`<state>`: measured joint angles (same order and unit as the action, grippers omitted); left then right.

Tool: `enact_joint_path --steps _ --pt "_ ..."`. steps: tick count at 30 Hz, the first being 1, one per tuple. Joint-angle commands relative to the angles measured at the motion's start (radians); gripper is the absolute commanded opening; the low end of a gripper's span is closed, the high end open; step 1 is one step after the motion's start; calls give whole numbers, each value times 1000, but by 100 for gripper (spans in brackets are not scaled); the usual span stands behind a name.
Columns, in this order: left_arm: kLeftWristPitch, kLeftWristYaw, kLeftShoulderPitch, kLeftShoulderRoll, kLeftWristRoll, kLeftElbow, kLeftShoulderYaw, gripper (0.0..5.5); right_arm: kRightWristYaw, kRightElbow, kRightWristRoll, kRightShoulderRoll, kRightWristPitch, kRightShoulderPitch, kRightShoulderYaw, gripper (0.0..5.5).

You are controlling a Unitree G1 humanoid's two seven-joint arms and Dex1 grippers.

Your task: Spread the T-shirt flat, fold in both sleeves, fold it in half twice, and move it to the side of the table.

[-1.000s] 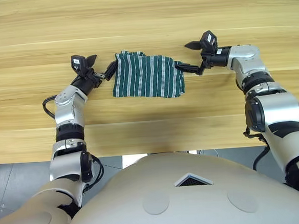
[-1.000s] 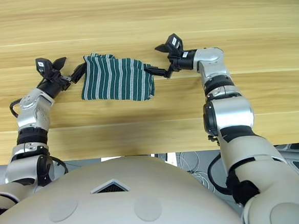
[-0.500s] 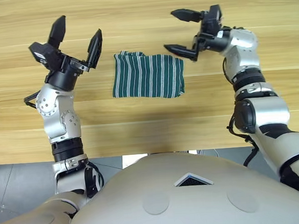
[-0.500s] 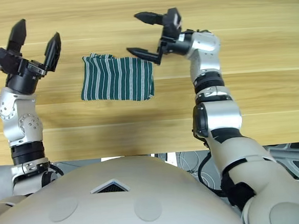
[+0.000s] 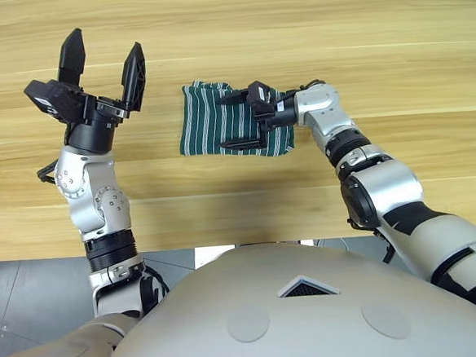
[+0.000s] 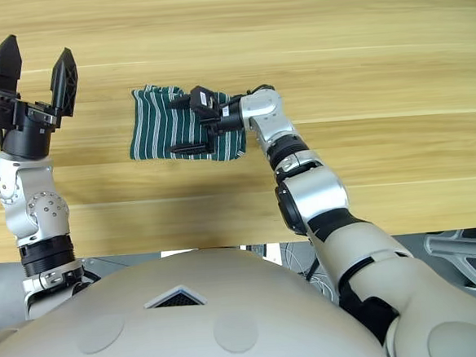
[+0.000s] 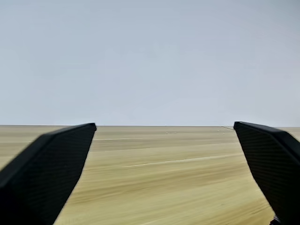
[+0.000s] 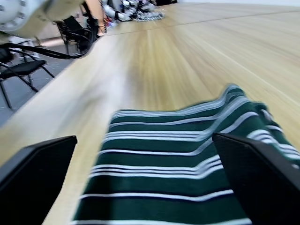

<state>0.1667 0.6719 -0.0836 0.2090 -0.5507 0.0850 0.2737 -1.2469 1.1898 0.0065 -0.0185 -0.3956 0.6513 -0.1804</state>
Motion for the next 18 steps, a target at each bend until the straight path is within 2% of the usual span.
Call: enact_joint_path --steps 1,14,18 --pt "0 4 -7 -2 -11 7 -8 538 98 65 -60 -16 2 50 -11 540" --pt "7 17 9 3 -5 -12 -4 538 309 142 -259 -123 -31 0 -112 540" --pt "22 22 14 8 10 -24 -7 538 373 160 -238 -187 5 -34 -90 540"
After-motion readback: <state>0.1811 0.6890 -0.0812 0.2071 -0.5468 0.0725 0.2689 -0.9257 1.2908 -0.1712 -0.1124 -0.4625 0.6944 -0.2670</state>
